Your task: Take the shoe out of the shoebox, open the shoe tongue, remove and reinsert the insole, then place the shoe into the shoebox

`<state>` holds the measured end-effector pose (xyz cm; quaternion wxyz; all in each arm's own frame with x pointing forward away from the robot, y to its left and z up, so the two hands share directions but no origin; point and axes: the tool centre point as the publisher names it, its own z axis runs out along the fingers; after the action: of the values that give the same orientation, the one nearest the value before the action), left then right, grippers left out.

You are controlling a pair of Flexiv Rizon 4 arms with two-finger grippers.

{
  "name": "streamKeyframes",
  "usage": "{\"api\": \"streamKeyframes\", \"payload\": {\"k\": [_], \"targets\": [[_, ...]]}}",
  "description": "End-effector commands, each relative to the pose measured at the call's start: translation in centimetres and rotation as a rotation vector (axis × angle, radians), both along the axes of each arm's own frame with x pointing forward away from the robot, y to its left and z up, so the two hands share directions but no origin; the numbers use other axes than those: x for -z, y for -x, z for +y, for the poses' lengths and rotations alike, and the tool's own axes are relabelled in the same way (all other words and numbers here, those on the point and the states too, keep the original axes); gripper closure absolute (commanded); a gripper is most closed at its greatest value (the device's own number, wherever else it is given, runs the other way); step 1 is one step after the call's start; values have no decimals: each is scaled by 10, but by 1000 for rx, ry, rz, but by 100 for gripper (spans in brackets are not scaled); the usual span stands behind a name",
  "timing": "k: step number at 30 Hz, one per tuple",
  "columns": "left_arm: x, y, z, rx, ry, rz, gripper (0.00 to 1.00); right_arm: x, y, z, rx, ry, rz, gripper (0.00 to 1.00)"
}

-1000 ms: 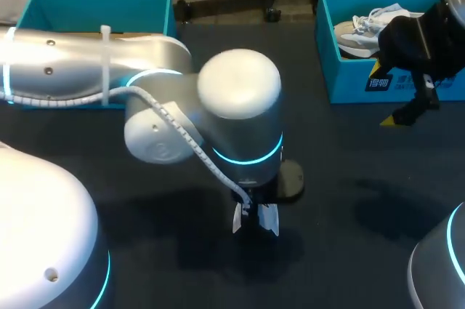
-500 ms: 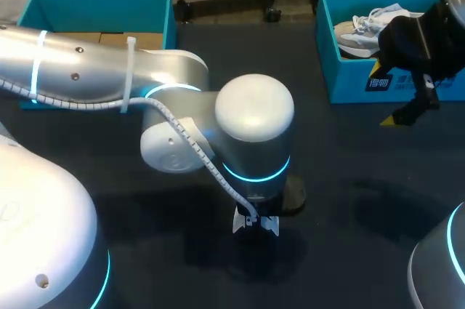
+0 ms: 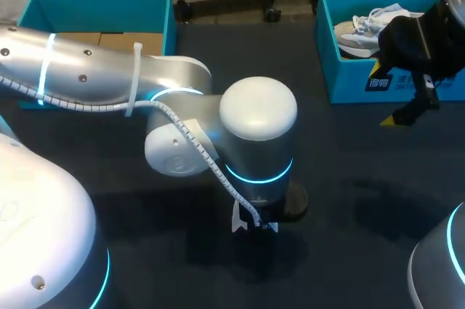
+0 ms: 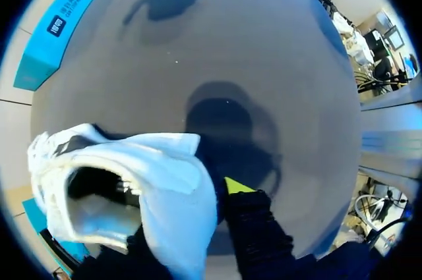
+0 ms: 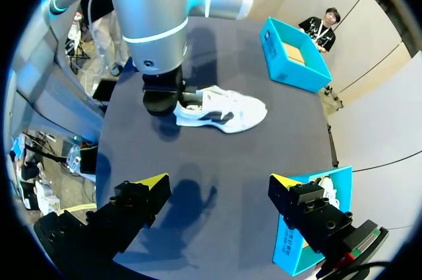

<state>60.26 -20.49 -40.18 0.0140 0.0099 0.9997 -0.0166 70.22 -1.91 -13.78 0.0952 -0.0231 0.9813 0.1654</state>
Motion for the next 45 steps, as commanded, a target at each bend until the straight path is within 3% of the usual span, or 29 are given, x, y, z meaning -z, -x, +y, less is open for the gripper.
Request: {"api": "streamKeyframes", "payload": {"k": [1,5,10,20,31,38,45], "targets": [[2,-1,3,3,11,23,100,0,-2,2,1,3,4,0],[-6,1,5,7,13,46,100,0,-2,2,1,3,4,0],[-31,-1,10,23,4,62,100,0,-2,2,1,3,4,0],[-106,-21,32,69,-31,39,100,0,-2,2,1,3,4,0],[-146,-23,38,93,-44,49,100,0,-2,2,1,3,4,0],[-182,-22,37,121,-4,56,100,0,-2,2,1,3,4,0],[-202,-17,40,162,17,51,100,0,-2,2,1,3,4,0]]}}
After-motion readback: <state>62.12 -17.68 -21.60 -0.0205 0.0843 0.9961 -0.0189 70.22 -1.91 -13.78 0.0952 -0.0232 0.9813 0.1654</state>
